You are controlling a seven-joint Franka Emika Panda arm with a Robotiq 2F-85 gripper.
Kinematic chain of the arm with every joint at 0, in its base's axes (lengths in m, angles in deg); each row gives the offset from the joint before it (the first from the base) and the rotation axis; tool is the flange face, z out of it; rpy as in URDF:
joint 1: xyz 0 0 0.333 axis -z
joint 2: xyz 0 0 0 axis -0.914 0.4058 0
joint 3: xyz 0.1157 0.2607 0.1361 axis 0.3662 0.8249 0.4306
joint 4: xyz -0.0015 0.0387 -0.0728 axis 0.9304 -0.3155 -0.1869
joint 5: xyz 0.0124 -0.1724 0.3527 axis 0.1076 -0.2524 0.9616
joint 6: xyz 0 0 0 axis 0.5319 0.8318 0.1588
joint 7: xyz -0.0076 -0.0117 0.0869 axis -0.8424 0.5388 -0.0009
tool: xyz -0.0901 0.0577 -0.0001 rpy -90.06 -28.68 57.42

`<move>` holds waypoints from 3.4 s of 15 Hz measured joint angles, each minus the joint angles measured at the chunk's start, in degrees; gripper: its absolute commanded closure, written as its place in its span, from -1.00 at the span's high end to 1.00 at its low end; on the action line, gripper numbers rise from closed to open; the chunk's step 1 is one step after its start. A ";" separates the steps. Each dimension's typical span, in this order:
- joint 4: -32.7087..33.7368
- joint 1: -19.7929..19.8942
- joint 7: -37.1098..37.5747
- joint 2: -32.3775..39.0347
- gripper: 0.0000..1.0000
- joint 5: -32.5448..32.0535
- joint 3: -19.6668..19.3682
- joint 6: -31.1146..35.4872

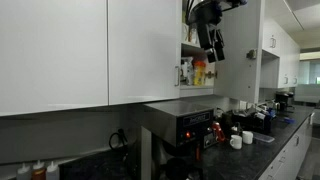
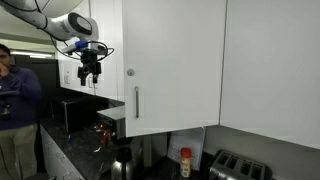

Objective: Close the right cabinet door

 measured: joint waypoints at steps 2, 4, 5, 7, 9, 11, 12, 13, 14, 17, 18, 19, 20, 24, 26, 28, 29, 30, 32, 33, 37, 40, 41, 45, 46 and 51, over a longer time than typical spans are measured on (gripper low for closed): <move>0.00 0.00 0.00 0.00 1.00 0.00 0.00 0.00; 0.00 0.00 0.00 0.00 1.00 0.00 0.00 0.00; 0.00 0.00 0.00 0.00 1.00 0.00 0.00 0.00; 0.00 0.00 0.00 0.00 1.00 0.00 0.00 0.00; 0.00 0.00 0.00 0.00 1.00 0.00 0.00 0.00; -0.01 -0.33 -0.21 -0.02 1.00 0.07 -0.18 0.00; -0.05 -0.73 -0.37 -0.13 1.00 0.08 -0.32 0.00; -0.21 -1.20 -0.53 -0.44 1.00 0.19 -0.34 -0.02; -0.49 -1.87 -0.55 -0.94 1.00 0.22 -0.33 -0.06; -2.33 -4.31 0.15 -4.41 1.00 0.14 0.29 -0.35; -3.15 -4.93 1.05 -6.10 1.00 -0.02 0.77 -0.58; -4.05 -5.42 2.24 -8.03 1.00 -0.25 1.34 -0.75; -4.93 -5.67 3.63 -9.97 1.00 -0.70 1.94 -0.92; -9.10 -5.68 9.43 -18.70 1.00 -4.11 2.89 -1.48; -11.47 -5.30 11.29 -23.05 1.00 -5.95 2.58 -1.69; -13.95 -4.59 12.58 -27.50 1.00 -7.75 2.01 -1.74; -15.08 -4.13 12.98 -29.65 1.00 -8.59 1.58 -1.76; -16.10 -3.61 13.28 -31.80 1.00 -9.38 1.10 -1.79; -17.81 -2.37 13.43 -35.84 1.00 -10.89 0.16 -1.85; -18.57 -1.68 13.44 -37.79 1.00 -11.74 -0.29 -1.85; -21.02 0.95 13.43 -44.32 1.00 -15.15 -2.36 -1.83; -22.55 2.71 13.41 -47.62 1.00 -17.36 -4.61 -1.54; -22.98 3.30 13.41 -48.38 1.00 -17.97 -5.53 -1.29; -24.68 5.76 13.41 -50.20 1.00 -20.09 -8.94 2.00; -25.16 6.28 13.41 -50.39 1.00 -20.69 -9.59 3.59; -27.47 9.00 13.41 -50.44 1.00 -23.47 -11.80 12.70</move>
